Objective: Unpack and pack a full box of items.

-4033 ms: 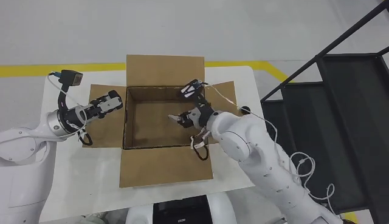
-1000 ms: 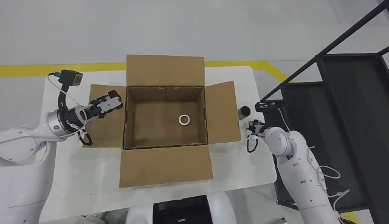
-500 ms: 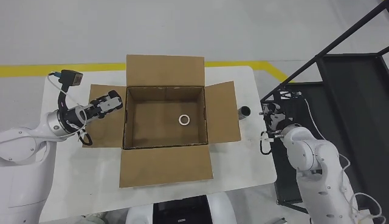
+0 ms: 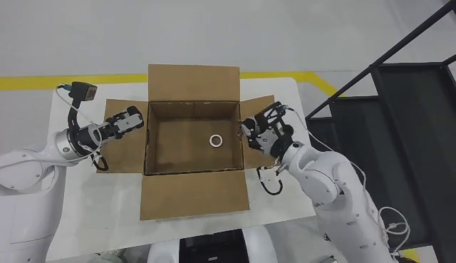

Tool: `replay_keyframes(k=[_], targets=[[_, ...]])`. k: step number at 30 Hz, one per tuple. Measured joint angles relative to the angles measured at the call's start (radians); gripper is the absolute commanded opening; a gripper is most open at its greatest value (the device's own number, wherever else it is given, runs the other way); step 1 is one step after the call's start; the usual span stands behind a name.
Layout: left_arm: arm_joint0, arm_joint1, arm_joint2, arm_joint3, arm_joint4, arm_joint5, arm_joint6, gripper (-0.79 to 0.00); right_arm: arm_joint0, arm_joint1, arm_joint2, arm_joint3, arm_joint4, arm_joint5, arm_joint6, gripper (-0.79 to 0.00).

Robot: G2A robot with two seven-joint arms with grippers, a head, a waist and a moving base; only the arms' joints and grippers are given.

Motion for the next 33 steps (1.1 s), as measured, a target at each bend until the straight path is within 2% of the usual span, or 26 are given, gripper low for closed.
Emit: replay_keyframes(k=[5,9,14,19,20,21,22,23,24,30,33], targets=[[0.000,0.000,0.000,0.000,0.000,0.000,0.000,0.000,0.149,-0.024,-0.186,0.148,-0.064,0.069,0.050,-0.785],[0.000,0.000,0.000,0.000,0.000,0.000,0.000,0.000,0.231,-0.042,-0.274,0.234,-0.099,0.141,0.073,-0.785],[0.000,0.000,0.000,0.000,0.000,0.000,0.000,0.000,0.307,-0.064,-0.370,0.319,-0.124,0.196,0.131,-0.785],[0.000,0.000,0.000,0.000,0.000,0.000,0.000,0.000,0.341,-0.081,-0.427,0.350,-0.095,0.193,0.112,-0.770],[0.000,0.000,0.000,0.000,0.000,0.000,0.000,0.000,0.345,-0.084,-0.434,0.355,-0.093,0.192,0.106,-0.591],[0.000,0.000,0.000,0.000,0.000,0.000,0.000,0.000,0.351,-0.087,-0.442,0.360,-0.088,0.192,0.098,-0.456],[0.000,0.000,0.000,0.000,0.000,0.000,0.000,0.000,0.355,-0.089,-0.446,0.365,-0.084,0.192,0.092,-0.406],[0.000,0.000,0.000,0.000,0.000,0.000,0.000,0.000,0.360,-0.092,-0.452,0.371,-0.079,0.193,0.085,-0.123],[0.000,0.000,0.000,0.000,0.000,0.000,0.000,0.000,0.365,-0.094,-0.456,0.377,-0.075,0.194,0.080,0.000],[0.000,0.000,0.000,0.000,0.000,0.000,0.000,0.000,0.400,-0.108,-0.476,0.428,-0.062,0.207,0.078,0.000],[0.000,0.000,0.000,0.000,0.000,0.000,0.000,0.000,0.397,-0.105,-0.448,0.422,-0.053,0.213,0.076,0.000]])
